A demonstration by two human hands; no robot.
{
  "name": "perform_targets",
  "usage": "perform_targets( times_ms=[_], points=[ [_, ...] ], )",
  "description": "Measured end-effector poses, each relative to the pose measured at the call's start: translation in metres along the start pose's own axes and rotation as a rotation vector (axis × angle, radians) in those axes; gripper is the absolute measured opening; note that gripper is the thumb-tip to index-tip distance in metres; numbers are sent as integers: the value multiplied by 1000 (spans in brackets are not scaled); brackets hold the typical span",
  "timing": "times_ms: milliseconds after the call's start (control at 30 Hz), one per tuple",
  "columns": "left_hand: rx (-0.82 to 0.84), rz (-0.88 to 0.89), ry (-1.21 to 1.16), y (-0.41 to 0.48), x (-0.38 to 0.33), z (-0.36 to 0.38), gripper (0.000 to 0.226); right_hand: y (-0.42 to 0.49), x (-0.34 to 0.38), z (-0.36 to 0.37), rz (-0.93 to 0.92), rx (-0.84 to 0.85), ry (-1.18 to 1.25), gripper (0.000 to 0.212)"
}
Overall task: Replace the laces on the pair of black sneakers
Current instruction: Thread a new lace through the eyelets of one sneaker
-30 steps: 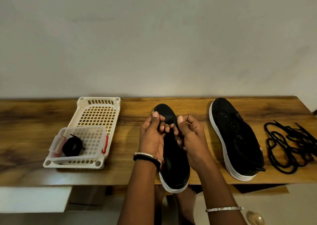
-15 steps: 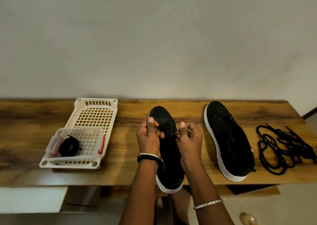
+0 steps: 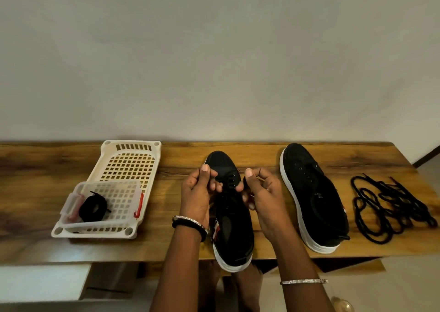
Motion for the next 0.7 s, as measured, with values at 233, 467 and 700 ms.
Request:
perform_targets(
  times_ms=[233, 467, 700],
  points=[
    [39, 70, 318, 4, -4, -1, 35, 6, -16, -6, 22, -121, -158, 21],
    [-30, 116, 465, 1, -2, 6, 36, 3, -14, -8, 24, -159, -183, 21],
    [-89, 92, 507, -3, -2, 2, 33, -3, -7, -9, 68, -173, -135, 18]
  ],
)
Point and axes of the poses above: each hand's wrist, its own y-axis towards the middle knuckle, its own z-axis out of the palm, x = y × z, the point moved 6 cm from there along y, towards the middle knuckle, and after that the axes turned 10 degrees about x, right-handed, at the moved point
